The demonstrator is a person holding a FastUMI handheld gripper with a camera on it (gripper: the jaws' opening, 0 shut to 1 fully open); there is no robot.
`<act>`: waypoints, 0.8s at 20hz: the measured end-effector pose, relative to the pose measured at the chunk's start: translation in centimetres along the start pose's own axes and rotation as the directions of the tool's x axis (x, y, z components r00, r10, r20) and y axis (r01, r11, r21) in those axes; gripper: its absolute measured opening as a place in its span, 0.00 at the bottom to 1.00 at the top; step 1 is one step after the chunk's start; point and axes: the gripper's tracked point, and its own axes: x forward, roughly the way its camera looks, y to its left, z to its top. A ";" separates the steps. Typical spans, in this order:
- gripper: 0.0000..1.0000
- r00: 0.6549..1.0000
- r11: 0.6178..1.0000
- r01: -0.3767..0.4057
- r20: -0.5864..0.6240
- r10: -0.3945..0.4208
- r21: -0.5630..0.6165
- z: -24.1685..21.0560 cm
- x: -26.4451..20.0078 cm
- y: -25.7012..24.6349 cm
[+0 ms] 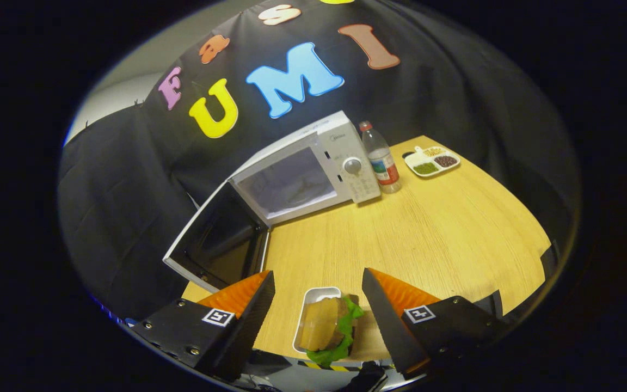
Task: Open the microwave, put the food inside, and close the microwave door.
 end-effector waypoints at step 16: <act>0.29 0.953 0.949 -0.058 -0.265 0.145 0.311 -6.7 1.8 -1.1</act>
